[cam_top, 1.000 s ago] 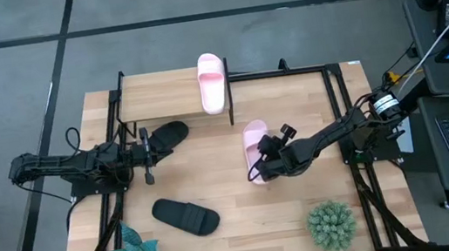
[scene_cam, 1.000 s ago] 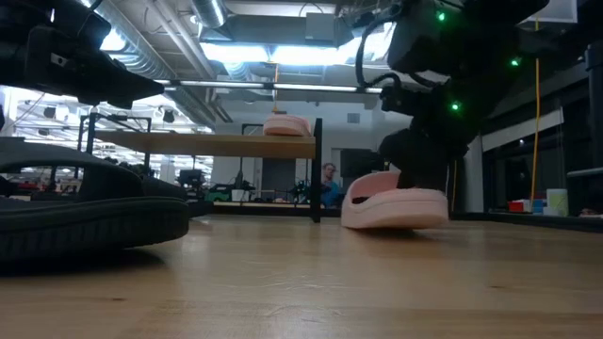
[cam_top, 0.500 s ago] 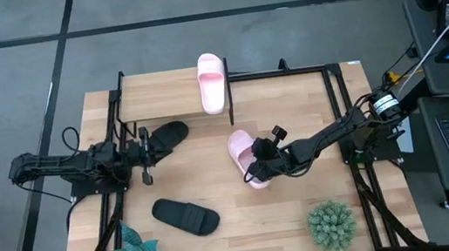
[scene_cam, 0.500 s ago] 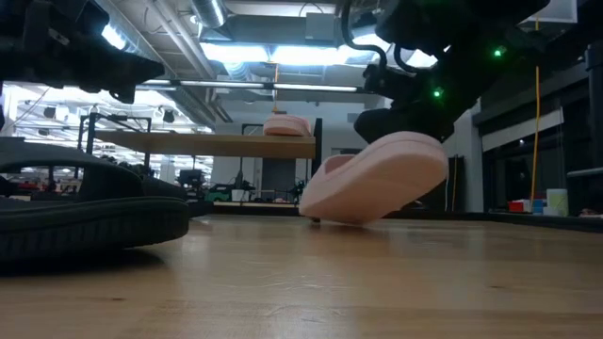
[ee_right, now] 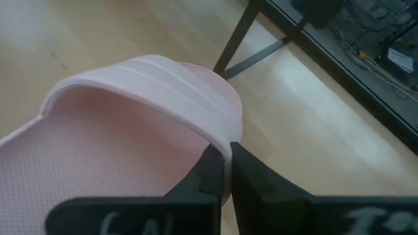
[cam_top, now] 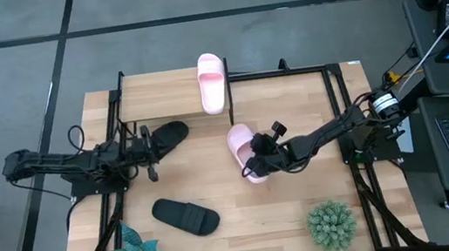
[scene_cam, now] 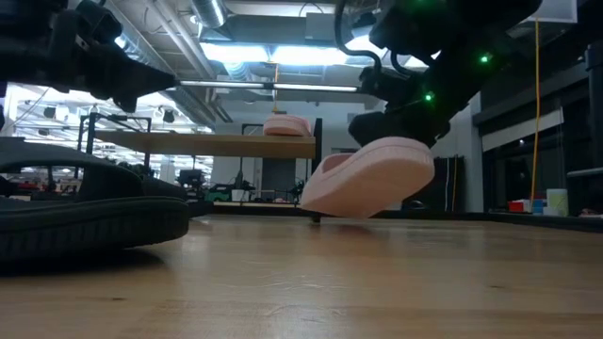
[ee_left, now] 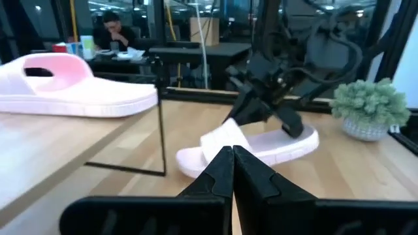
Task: Pick and place slides into the shelf
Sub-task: Put the pink slide on the shelf
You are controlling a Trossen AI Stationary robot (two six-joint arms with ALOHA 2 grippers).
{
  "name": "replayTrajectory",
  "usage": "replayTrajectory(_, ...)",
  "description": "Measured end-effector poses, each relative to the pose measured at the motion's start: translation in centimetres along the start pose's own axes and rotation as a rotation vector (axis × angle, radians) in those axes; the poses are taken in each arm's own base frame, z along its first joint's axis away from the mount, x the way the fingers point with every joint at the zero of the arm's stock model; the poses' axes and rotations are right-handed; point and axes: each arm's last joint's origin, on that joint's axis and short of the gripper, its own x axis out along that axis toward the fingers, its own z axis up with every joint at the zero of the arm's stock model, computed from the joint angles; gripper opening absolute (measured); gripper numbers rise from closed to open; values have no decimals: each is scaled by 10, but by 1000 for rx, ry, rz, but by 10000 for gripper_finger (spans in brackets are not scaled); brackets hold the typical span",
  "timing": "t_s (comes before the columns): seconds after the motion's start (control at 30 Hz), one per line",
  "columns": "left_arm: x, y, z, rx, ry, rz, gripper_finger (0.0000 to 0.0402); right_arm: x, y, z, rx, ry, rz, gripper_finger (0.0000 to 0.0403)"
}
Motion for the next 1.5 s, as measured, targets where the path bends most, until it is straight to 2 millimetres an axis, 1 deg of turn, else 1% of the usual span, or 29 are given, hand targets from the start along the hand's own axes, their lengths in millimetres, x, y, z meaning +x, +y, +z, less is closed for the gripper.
replayTrajectory(0.17, 7, -3, 1, 24, 10, -46, 0, 4, -3, 2, -12, 3, -13, 16)
replayTrajectory(0.33, 15, -6, 16, 77, 29, -54, 0, 6, -4, 3, -8, 3, -16, 16)
replayTrajectory(0.5, 21, -9, 24, 45, 95, -80, 0, 6, -4, 3, -8, 3, -16, 16)
replayTrajectory(0.73, 33, -11, 16, 3, 237, -39, 0, 6, -4, 3, -30, 3, -17, 16)
replayTrajectory(0.87, 40, -18, 18, 31, 324, -66, 0, 6, -4, 3, -31, 4, -17, 16)
replayTrajectory(0.97, 45, -26, 26, 50, 376, -92, 0, 6, -4, 3, -36, 5, -18, 16)
replayTrajectory(1.03, 49, -30, 31, 61, 406, -73, 0, 6, -5, 3, -37, 5, -18, 16)
replayTrajectory(1.17, 60, -39, 39, 59, 458, 42, 0, 6, -5, 3, -36, 5, -19, 16)
replayTrajectory(1.27, 70, -46, 39, 54, 504, 126, 0, 6, -5, 3, -32, 4, -20, 16)
replayTrajectory(1.37, 82, -50, 38, 11, 505, 224, 0, 6, -5, 3, -29, 3, -21, 16)
replayTrajectory(1.5, 98, -54, 33, 16, 547, 255, 0, 6, -5, 3, -29, -8, -38, 15)
